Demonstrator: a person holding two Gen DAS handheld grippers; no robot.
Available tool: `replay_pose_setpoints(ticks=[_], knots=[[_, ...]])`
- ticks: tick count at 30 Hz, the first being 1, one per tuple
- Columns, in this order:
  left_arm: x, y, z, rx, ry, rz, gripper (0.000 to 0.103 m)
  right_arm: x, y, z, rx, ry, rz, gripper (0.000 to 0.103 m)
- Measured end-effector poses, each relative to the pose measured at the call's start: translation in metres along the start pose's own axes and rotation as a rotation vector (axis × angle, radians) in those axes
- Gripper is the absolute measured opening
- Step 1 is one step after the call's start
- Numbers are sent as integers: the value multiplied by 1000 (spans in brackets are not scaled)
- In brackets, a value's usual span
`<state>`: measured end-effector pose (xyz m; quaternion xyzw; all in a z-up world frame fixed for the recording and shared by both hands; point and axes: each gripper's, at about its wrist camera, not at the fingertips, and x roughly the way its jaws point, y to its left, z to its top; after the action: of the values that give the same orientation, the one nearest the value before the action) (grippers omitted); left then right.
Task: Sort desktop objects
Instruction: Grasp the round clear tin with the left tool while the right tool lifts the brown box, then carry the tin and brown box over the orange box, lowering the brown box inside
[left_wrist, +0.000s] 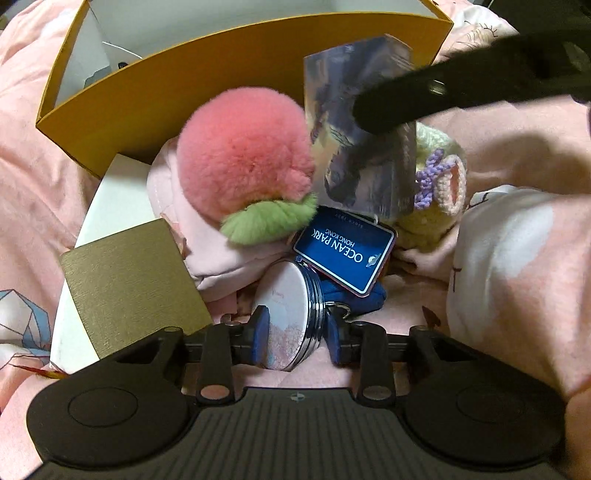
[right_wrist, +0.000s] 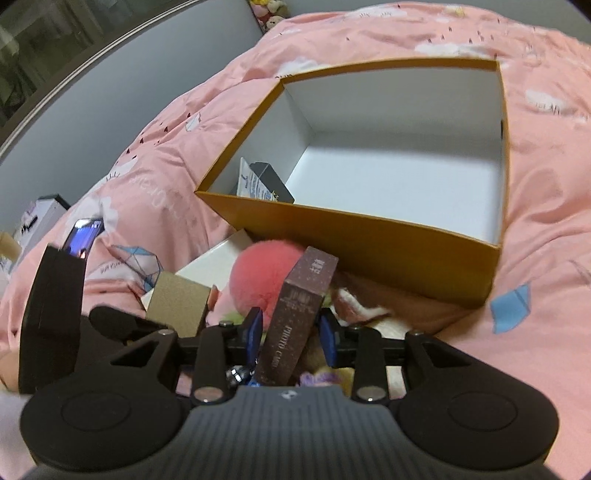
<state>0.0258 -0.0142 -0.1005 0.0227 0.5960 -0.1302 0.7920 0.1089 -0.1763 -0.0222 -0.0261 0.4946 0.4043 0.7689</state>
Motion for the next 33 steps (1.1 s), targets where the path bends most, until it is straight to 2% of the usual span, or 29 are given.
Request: replay_pose_setpoints(ticks=[5,12,17,21,27,30,32,33], knots=[[-2,5,-1,-24,-13,-1,31,6,-6,4,35,-6,-17,33],[-8,10,-1,-51,-36,25,22,-13,-1,-4,-1,-22,-1,27],[0,11,3,-47,-11,55,19,-35,8,0,-14,-95,-1,25],[-3,14,3,-60,-23,53,19,-45,16,7,-33,-146,4,25],[-34,26,3,-110,-101,-13,15,-57,24,19,-63,-197,4,24],[-52,28,-1,-130,-151,1,15,-59,23,25,-52,-219,0,24],[-62,9,-13,-154,-181,14,15,-58,23,30,-38,-227,4,24],[-67,11,-13,-171,-197,18,15,-57,23,32,-34,-231,7,24]])
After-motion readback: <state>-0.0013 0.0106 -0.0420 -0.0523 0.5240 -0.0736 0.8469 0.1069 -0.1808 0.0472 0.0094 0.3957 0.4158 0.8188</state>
